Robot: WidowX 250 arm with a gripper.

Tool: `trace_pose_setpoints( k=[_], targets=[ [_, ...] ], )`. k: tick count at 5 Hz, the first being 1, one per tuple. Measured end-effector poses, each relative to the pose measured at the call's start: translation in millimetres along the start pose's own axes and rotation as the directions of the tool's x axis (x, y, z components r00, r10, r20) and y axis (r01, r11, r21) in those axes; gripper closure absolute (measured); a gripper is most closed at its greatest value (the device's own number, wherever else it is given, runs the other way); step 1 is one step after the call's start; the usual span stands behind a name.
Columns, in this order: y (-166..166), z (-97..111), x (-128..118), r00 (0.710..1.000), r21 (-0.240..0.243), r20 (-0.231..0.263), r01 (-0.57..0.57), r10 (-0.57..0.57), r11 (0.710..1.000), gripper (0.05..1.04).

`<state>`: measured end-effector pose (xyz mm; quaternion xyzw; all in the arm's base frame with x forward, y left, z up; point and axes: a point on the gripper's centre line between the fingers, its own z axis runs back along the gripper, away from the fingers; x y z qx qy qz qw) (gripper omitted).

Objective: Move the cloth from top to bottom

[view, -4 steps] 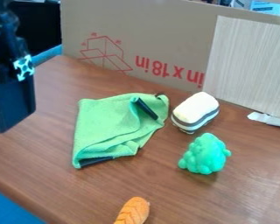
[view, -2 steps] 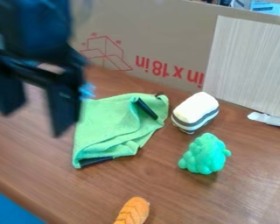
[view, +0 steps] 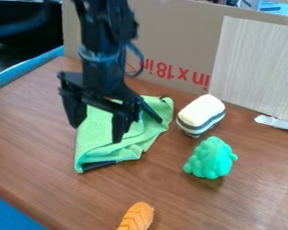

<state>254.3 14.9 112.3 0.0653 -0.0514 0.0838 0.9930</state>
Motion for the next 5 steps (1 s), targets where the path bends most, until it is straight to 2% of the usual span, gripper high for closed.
trace_pose_setpoints(
  k=[1,2,3,4,5],
  targets=[
    [7.9,-30.3,29.9,0.995,-0.073,0.045,-0.084,0.087,0.994,0.084],
    [9.4,-32.4,53.9,0.99,-0.122,0.076,-0.11,0.119,0.986,0.084],
    [24.9,-37.6,66.2,0.987,-0.132,0.068,-0.136,0.146,0.982,0.084],
    [30.5,-46.4,69.5,0.984,-0.126,0.072,-0.152,0.161,0.98,0.084],
    [33.6,-60.1,74.3,0.982,-0.111,0.051,-0.175,0.181,0.978,0.084]
  ],
)
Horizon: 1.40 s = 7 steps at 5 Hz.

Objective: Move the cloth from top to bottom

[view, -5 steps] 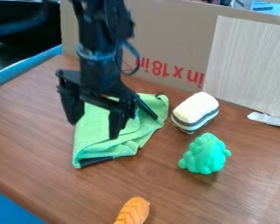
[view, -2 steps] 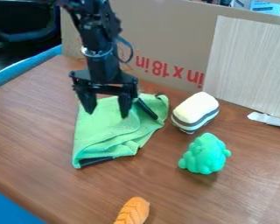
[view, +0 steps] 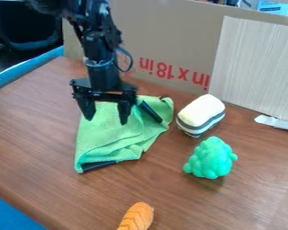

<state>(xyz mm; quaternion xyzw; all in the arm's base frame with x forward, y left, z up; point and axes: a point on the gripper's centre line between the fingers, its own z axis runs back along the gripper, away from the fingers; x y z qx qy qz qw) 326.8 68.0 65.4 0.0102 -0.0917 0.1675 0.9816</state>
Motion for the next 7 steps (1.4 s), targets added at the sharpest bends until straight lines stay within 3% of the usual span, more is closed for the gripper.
trace_pose_setpoints(
  k=[2,6,7],
  targets=[
    [1.8,-24.2,8.9,0.999,0.059,-0.032,-0.018,0.019,0.998,0.084],
    [13.5,-15.1,77.2,0.974,0.034,-0.015,-0.224,0.225,0.974,0.084],
    [17.5,-17.9,75.5,0.973,0.054,-0.009,-0.229,0.23,0.972,0.084]
  ],
)
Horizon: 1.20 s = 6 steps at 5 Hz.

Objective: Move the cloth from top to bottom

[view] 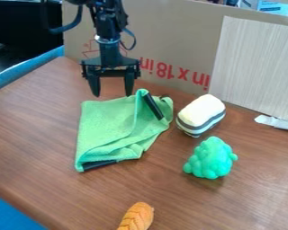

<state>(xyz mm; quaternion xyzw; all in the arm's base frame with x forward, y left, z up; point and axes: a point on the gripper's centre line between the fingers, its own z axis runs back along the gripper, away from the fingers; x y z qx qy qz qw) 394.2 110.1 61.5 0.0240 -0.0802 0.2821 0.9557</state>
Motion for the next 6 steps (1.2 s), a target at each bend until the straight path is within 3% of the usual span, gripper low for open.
trace_pose_setpoints(
  k=[1,2,6],
  targets=[
    [1.4,-16.4,-19.1,0.999,0.015,-0.043,0.024,-0.023,1.0,0.084],
    [0.9,-18.0,-42.3,0.996,0.016,-0.06,0.072,-0.071,0.997,0.084],
    [16.0,-11.2,-107.4,0.979,0.044,-0.03,0.204,-0.203,0.978,0.084]
  ],
)
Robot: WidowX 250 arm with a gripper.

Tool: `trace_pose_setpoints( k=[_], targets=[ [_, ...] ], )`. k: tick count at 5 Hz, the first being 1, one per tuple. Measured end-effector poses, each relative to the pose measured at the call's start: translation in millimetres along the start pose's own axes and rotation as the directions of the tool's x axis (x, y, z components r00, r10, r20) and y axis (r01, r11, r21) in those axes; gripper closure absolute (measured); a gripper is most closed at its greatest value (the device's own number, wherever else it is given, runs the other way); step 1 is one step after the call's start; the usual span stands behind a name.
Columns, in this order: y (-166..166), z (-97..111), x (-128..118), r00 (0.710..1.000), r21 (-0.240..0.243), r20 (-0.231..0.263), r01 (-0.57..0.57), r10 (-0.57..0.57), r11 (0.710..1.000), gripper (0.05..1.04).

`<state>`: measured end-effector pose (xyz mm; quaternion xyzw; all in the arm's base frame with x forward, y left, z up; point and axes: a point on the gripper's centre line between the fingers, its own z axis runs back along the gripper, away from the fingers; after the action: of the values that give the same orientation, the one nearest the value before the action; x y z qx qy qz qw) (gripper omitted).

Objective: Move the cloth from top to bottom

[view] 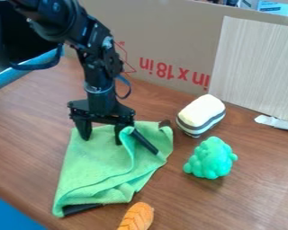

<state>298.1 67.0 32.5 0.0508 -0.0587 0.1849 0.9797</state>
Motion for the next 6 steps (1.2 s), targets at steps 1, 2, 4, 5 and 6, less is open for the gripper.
trace_pose_setpoints(
  k=[1,2,4,5,6],
  targets=[
    [1.4,-1.0,-1.8,1.0,0.006,0.005,-0.002,0.002,1.0,0.084],
    [-0.5,-0.1,15.0,1.0,0.016,0.0,-0.031,0.031,0.999,0.085],
    [12.1,-3.9,65.8,0.978,0.005,-0.026,-0.207,0.207,0.978,0.084],
    [20.6,-1.9,85.6,0.964,0.003,-0.018,-0.267,0.267,0.964,0.084],
    [22.6,2.8,97.0,0.954,-0.008,-0.004,-0.301,0.301,0.954,0.084]
  ],
)
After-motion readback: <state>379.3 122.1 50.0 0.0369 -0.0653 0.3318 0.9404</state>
